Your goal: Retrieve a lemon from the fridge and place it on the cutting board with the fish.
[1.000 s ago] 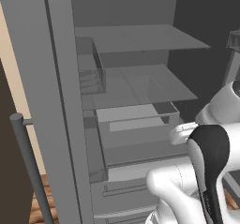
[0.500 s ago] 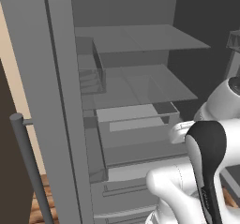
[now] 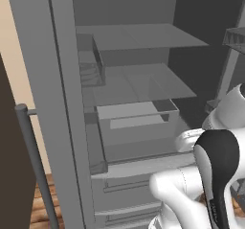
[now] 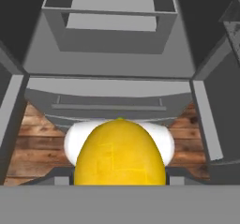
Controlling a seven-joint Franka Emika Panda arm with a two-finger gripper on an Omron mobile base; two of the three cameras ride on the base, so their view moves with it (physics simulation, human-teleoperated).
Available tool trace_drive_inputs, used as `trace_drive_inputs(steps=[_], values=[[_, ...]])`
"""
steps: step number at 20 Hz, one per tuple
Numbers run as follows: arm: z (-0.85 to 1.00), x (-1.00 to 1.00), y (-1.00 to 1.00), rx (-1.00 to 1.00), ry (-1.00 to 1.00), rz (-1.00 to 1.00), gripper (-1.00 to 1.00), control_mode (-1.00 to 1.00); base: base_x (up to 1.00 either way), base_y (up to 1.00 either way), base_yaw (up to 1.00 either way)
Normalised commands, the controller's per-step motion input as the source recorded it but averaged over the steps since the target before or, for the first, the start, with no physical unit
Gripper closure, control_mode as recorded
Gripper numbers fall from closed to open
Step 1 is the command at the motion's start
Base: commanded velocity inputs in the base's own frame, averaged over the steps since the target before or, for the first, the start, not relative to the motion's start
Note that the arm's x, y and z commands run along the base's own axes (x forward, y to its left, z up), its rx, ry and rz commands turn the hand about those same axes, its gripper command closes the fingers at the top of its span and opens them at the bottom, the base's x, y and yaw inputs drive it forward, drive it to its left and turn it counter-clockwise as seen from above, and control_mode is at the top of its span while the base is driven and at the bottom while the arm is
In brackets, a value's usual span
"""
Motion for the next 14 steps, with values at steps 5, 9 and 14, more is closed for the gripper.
trace_drive_inputs(steps=[5, 9, 14], values=[[0.00, 0.00, 0.00, 0.00, 0.00, 0.00, 1.00, 1.00, -0.90, 0.00, -0.16], [0.00, 0.00, 0.00, 0.00, 0.00, 0.00, 1.00, 1.00, -0.79, -0.03, -0.26], [0.00, 0.00, 0.00, 0.00, 0.00, 0.00, 1.00, 1.00, -0.58, -0.11, -0.43]])
